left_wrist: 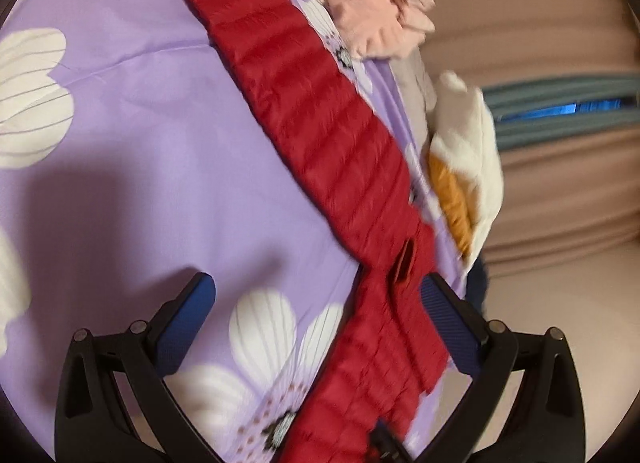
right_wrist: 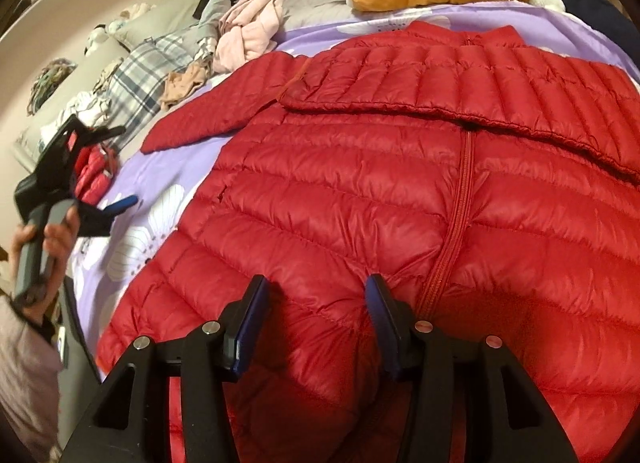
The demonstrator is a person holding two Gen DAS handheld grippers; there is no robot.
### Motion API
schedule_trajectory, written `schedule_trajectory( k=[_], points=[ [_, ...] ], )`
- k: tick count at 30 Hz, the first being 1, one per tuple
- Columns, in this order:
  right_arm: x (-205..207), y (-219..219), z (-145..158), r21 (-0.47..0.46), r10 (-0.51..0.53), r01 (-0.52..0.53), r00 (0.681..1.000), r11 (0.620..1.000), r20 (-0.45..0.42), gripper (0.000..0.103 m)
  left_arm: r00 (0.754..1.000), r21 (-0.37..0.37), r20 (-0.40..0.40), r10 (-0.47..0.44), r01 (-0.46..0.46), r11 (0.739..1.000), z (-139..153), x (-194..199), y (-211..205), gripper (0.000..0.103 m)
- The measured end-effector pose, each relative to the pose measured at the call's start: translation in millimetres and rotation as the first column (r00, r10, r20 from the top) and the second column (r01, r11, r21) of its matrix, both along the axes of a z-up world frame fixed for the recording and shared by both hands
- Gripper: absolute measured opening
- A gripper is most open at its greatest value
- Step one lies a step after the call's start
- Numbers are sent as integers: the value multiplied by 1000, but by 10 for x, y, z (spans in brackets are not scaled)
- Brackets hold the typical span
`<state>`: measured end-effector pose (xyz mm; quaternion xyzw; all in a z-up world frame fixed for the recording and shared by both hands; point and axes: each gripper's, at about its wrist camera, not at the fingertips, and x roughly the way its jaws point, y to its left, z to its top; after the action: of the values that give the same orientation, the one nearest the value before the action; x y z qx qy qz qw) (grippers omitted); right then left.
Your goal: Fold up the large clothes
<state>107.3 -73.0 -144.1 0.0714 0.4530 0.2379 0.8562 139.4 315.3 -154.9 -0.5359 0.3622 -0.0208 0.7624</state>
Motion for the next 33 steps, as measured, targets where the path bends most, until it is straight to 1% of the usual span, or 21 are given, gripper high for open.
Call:
schedule_trajectory(
  k=[1,6,13,15,20,22,27,29,33],
  points=[
    [-6,0,-1,-1,2,-2,1000,1000,1,52,1000,-21,4,20,-20,1000,-38,25,69,103],
    [-12,8,2,-4,9,-9,1000,1000,8,54,995,-76,7,101,-100,992,-158,97,321,103],
    [7,3,-12,10,23,-23,1000,1000,8,57,991,-74,23,130,-128,989,-148,360,487,103],
    [10,1,-11,11,23,-23,1000,1000,11,57,991,-87,30,127,-124,988,-176,478,507,103],
    [18,-2,-16,16,26,-27,1000,1000,10,58,989,-113,20,149,-146,983,-228,738,570,103],
    [21,-2,-19,18,32,-32,999,999,7,61,987,-116,21,158,-154,981,-226,843,591,103],
    [6,56,-18,-6,49,-48,999,999,19,65,982,-100,-6,190,-190,977,-225,1025,635,103],
    [-2,74,-18,-15,52,-52,998,999,28,65,981,-76,-22,190,-192,979,-222,1094,636,103],
    [10,54,-24,-2,56,-56,998,998,28,66,978,-33,-38,204,-205,978,-210,1156,622,102]
  ],
)
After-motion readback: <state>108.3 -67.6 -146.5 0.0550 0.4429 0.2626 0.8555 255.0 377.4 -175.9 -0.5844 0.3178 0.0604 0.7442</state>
